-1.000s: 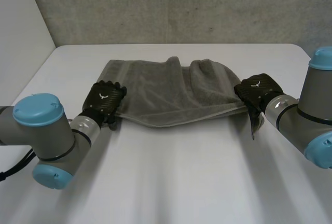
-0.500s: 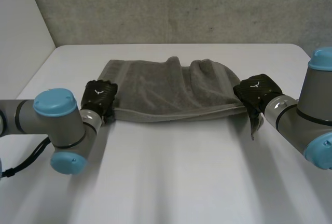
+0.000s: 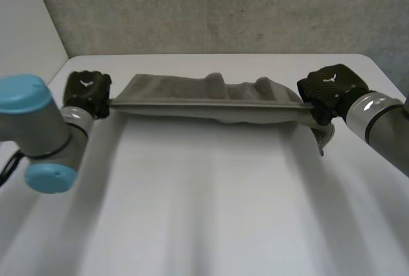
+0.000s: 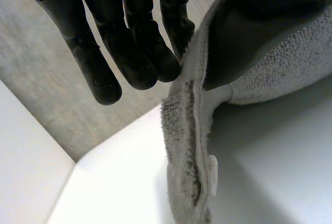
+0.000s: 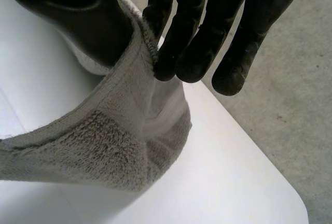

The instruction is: Fold the towel.

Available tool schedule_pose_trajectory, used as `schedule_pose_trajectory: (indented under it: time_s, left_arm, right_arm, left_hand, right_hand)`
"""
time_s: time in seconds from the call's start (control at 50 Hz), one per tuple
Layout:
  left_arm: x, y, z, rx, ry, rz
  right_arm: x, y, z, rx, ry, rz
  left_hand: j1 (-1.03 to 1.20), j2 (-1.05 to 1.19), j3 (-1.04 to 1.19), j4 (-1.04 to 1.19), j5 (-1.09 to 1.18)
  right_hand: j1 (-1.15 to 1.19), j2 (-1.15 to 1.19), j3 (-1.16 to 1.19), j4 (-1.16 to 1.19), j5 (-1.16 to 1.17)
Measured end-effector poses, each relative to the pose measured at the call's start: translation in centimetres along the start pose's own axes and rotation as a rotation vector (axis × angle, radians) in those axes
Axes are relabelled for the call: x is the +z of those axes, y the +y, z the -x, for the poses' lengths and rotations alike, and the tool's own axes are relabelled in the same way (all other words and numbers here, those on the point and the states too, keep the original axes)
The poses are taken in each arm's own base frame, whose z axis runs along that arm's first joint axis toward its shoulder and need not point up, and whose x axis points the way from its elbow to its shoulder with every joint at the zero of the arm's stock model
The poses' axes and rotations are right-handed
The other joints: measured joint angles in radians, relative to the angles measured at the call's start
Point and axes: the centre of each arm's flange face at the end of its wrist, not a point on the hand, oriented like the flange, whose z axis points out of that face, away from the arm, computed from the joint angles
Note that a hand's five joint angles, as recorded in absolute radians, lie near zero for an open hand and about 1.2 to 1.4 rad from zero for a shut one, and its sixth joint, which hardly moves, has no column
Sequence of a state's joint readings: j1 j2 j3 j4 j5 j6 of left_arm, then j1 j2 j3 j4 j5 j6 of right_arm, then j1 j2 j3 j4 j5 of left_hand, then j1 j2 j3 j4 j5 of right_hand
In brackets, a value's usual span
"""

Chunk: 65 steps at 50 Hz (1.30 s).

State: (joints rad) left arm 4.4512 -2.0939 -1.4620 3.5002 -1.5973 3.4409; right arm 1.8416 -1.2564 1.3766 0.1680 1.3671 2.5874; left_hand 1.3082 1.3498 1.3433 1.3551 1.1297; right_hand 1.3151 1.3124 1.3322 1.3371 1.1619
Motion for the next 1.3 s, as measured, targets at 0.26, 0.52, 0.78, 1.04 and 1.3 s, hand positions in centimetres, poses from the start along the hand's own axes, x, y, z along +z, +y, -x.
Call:
schedule_pose_trajectory:
  time_s: [0.26,0.52,0.78,1.04,1.3]
  left_arm:
    - [-7.3,-7.2,4.3,0.157,0.1,-0.125]
    - [-10.9,-6.3,5.2,0.258,0.199,-0.091]
    - [-3.4,-2.3,4.7,0.227,0.219,0.001]
    - [5.1,1.2,1.6,0.247,0.189,0.008]
    - [8.5,1.5,0.3,0.261,0.13,-0.041]
  right_arm:
    - [-3.5,-3.2,-1.5,-0.011,-0.062,0.052]
    - [-6.3,-4.9,-0.9,-0.178,-0.193,0.071]
    - [0.3,-2.3,1.0,-0.336,-0.273,0.095]
    - [9.9,-0.7,2.5,-0.467,-0.151,-0.09]
    - [14.4,1.9,4.0,-0.498,-0.114,-0.143]
  left_hand:
    - [0.009,0.002,0.003,0.0,0.018]
    - [0.015,0.002,0.003,0.0,0.023]
    - [0.015,0.002,0.003,0.0,0.023]
    - [0.018,0.002,0.004,0.0,0.032]
    - [-0.516,-0.558,-0.543,-0.56,-0.502]
  right_hand:
    - [0.0,0.008,0.0,0.0,0.001]
    - [0.0,0.008,0.0,0.0,0.003]
    - [0.0,0.008,0.0,0.0,0.003]
    - [0.0,0.008,0.0,0.0,0.008]
    - [-0.328,-0.328,-0.341,-0.344,-0.354]
